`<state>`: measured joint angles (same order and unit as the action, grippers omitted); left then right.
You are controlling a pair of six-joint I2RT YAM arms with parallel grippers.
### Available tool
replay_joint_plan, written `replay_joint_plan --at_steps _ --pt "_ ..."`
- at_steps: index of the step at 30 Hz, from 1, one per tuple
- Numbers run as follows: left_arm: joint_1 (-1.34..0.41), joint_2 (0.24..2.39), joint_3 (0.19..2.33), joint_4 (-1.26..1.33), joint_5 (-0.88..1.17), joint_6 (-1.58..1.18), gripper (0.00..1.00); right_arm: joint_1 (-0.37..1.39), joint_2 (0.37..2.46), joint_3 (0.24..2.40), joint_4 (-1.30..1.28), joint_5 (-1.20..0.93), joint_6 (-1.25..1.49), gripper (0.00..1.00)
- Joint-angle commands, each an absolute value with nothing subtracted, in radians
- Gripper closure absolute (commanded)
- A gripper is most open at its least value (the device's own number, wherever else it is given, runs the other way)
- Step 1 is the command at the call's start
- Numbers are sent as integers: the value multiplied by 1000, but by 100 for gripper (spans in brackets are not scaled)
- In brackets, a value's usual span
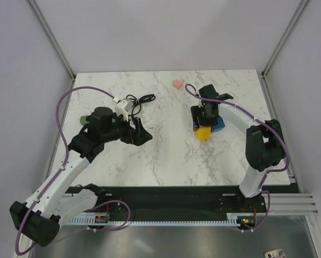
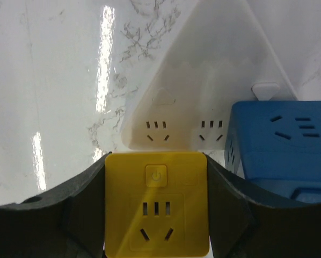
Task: Insert the plug
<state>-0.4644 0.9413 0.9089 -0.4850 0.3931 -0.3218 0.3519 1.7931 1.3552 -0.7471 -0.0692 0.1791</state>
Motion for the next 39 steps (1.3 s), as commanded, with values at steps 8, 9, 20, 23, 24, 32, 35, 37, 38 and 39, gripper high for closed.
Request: replay_joint_plan --at_steps 8,9,20,23,24,32,35,37,38,39 --pt "-466 930 900 -482 370 -295 0 357 1712 1210 -627 -77 187 100" --pt "-466 928 900 -482 370 -295 0 359 1686 1207 -627 -75 189 100" --pt "-466 924 925 -414 555 -388 0 367 1389 1224 -614 -245 314 100" --pt "-471 919 925 -339 615 -390 0 390 1261 1184 -487 -339 472 100" --pt "-475 917 937 -325 618 -385 0 400 1231 1174 -450 -353 559 100" --pt "-707 930 1043 -275 499 -229 0 523 1017 1022 -108 -416 883 100" --pt "-750 937 1081 -272 482 -195 0 548 976 988 -54 -396 930 100" --pt "-768 942 1091 -268 462 -177 0 549 971 985 -63 -399 920 100" --pt "-775 946 1095 -265 456 -161 0 549 969 983 -63 -400 920 100" --pt "-781 948 1103 -256 451 -153 0 549 966 979 -60 -406 926 100"
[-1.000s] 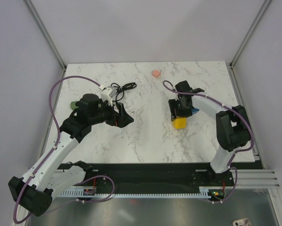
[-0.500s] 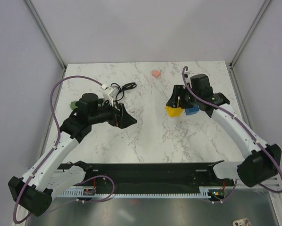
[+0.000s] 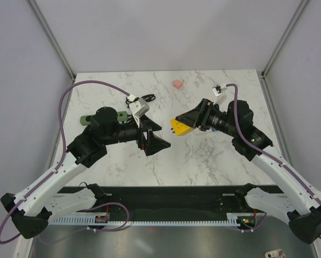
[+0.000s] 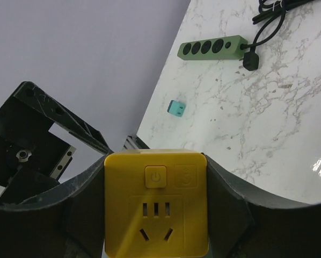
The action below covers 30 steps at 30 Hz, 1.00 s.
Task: Insert the plug
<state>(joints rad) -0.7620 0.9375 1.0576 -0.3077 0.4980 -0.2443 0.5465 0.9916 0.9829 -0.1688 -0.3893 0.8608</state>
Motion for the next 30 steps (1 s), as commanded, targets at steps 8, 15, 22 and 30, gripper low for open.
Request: replay_joint_plan --at_steps 8,15,22,30 --pt "-844 986 1118 -229 351 -60 0 561 959 936 112 -445 1071 100" --pt "-850 986 1101 -170 290 -49 0 577 974 924 117 -456 1072 100" --pt "-876 1003 1081 -146 307 -63 1 594 934 854 166 -446 1121 100" --pt "-926 1060 1072 -121 298 -51 4 603 900 825 196 -426 1161 100"
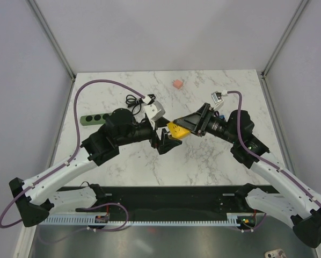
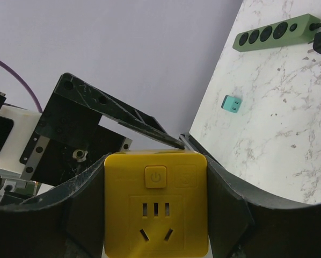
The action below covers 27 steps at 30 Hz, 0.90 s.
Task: Insert the plug
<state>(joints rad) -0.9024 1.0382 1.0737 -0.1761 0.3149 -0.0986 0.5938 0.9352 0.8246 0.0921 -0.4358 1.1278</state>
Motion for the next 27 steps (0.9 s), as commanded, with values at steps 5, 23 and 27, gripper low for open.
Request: replay_joint_plan --at_steps 5,23,27 --pt "-943 1088 1072 -121 276 -48 38 607 902 805 204 -442 1175 100" --pt "-945 988 1026 -175 417 35 98 609 853 822 71 -601 1039 40" --pt "-943 986 1034 -213 460 95 98 607 862 853 23 -655 994 33"
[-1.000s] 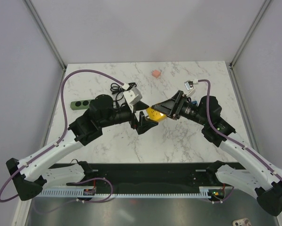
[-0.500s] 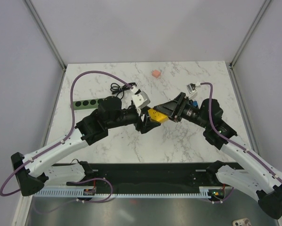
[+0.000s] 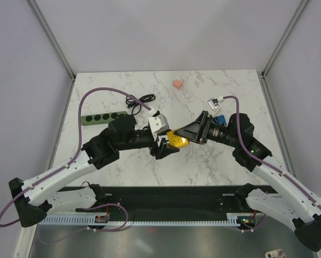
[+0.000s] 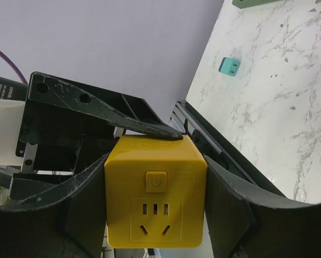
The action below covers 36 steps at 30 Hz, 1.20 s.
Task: Insert the plug
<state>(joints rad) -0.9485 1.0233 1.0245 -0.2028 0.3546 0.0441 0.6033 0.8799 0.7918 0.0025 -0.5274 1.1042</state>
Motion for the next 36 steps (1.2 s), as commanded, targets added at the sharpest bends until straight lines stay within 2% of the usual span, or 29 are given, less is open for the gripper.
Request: replay_joint_plan --at_steps 1,13,15,19,25,28,29,30,31,32,33,34,35,36 --pt "-943 986 1035 -213 472 98 98 609 870 864 21 -678 991 32" --pt "-945 980 1037 -210 522 104 98 609 888 868 11 -790 974 24" --pt "-943 986 1038 -210 522 109 98 607 896 873 5 -798 966 19" --pt "-943 991 1039 -209 517 112 98 609 896 865 3 -811 960 20" --pt "-943 979 1019 -204 508 117 98 609 885 856 -57 -811 945 35" --pt "-943 983 1017 -202 480 110 97 607 893 857 -80 -813 930 55" --pt "-943 986 1019 -202 463 88 91 609 891 856 -87 -811 928 72" --pt "-943 988 1017 -202 454 80 71 609 882 844 -94 -808 924 83" --pt "-943 988 1016 -202 450 75 56 607 877 838 -100 -792 925 95" --pt "-943 988 1012 -204 446 65 48 607 873 833 -107 -781 925 100" --pt "-943 983 1012 -209 443 61 37 607 867 831 -115 -772 922 100" --pt "-943 983 1014 -213 433 54 33 607 864 836 -127 -764 916 100" --pt "-943 980 1017 -219 428 46 23 607 864 844 -143 -734 907 100" --pt "-943 974 1017 -225 419 41 2 607 864 866 -190 -714 870 100"
